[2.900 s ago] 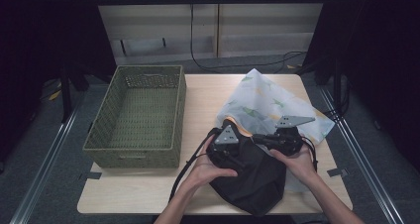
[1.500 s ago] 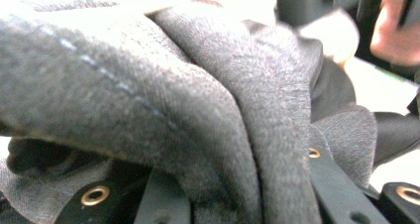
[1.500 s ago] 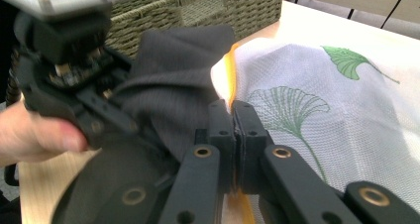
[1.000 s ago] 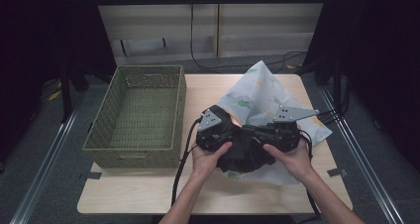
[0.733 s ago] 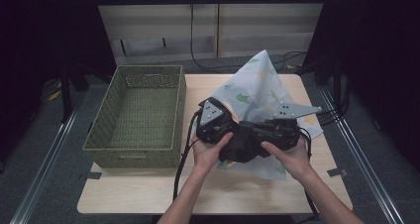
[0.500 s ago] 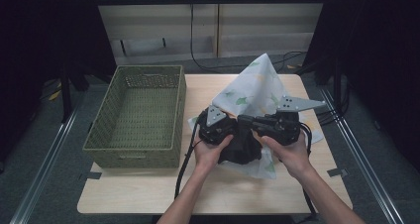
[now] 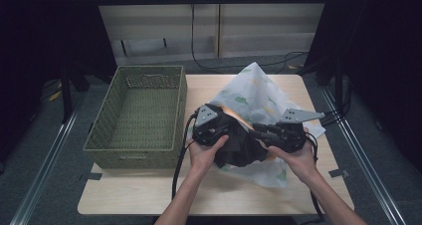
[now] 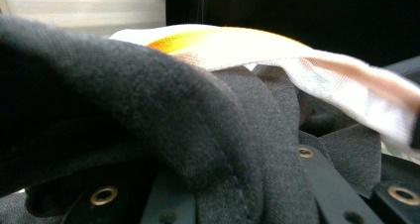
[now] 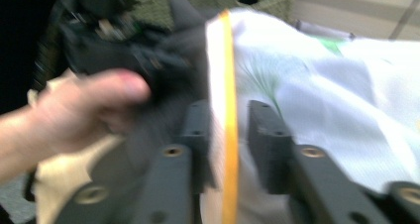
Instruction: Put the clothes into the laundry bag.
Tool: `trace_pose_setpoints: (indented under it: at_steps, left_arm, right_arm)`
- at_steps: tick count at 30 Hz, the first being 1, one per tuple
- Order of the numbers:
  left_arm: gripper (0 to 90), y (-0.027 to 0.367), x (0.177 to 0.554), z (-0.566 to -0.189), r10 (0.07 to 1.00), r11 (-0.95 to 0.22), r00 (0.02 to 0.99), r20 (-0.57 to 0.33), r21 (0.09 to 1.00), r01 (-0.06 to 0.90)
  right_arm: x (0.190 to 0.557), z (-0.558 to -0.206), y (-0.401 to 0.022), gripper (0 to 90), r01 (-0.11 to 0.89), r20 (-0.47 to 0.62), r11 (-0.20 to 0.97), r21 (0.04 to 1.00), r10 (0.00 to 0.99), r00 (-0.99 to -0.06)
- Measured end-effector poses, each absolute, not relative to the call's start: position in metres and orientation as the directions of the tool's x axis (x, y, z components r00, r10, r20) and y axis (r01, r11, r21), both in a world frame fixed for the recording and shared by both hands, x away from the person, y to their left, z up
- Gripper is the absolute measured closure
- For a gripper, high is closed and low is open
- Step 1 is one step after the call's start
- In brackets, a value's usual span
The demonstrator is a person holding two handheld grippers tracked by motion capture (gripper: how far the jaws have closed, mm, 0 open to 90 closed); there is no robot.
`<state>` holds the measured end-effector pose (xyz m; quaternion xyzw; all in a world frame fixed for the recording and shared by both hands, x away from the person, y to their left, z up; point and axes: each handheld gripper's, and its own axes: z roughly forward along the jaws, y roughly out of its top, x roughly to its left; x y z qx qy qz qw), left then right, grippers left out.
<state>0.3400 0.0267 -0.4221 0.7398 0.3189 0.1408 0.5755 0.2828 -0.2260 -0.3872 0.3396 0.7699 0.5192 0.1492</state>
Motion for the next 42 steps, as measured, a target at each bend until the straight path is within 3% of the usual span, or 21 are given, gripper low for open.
trace_pose_setpoints:
  at_steps: [4,8,11,13,20,25,29,35,38,42]
  left_arm:
    - [75.6,0.026,0.341,-0.424,0.641,-0.126,0.749,-0.168,0.939,0.319]
    - [75.6,0.028,0.343,-0.424,0.641,-0.103,0.744,-0.19,0.938,0.33]
    - [75.8,0.029,0.343,-0.423,0.656,-0.093,0.731,-0.19,0.94,0.328]
    - [76.1,0.031,0.343,-0.421,0.667,-0.089,0.722,-0.183,0.943,0.321]
    - [77.1,0.034,0.341,-0.407,0.726,-0.063,0.674,-0.141,0.961,0.269]
    - [77.1,0.02,0.348,-0.424,0.733,-0.171,0.678,-0.05,0.952,0.255]
    - [76.6,0.012,0.349,-0.447,0.69,-0.174,0.72,-0.074,0.948,0.265]
    - [75.7,-0.006,0.348,-0.477,0.607,-0.325,0.794,-0.036,0.9,0.29]
    - [75.3,-0.011,0.348,-0.499,0.581,-0.342,0.81,-0.082,0.879,0.334]
    - [72.7,-0.013,0.343,-0.496,0.577,-0.356,0.813,-0.075,0.873,0.333]
  right_arm:
    - [0.272,-0.396,-0.233,59.4,0.373,0.103,0.262,0.89,0.682,-0.724]
    - [0.265,-0.408,-0.239,60.6,0.392,0.099,0.287,0.874,0.685,-0.721]
    - [0.266,-0.416,-0.24,78.9,0.42,0.117,0.288,0.861,0.69,-0.714]
    - [0.268,-0.421,-0.239,86.1,0.436,0.144,0.279,0.856,0.681,-0.718]
    - [0.263,-0.412,-0.218,89.3,0.432,0.225,0.237,0.87,0.588,-0.777]
    - [0.254,-0.389,-0.21,89.8,0.408,0.27,0.177,0.896,0.513,-0.815]
    - [0.255,-0.39,-0.219,89.8,0.419,0.286,0.156,0.894,0.522,-0.804]
    - [0.263,-0.415,-0.234,89.7,0.469,0.27,0.198,0.861,0.604,-0.75]
    - [0.265,-0.421,-0.244,89.6,0.482,0.261,0.203,0.852,0.633,-0.729]
    - [0.269,-0.431,-0.251,88.7,0.5,0.254,0.215,0.839,0.657,-0.709]
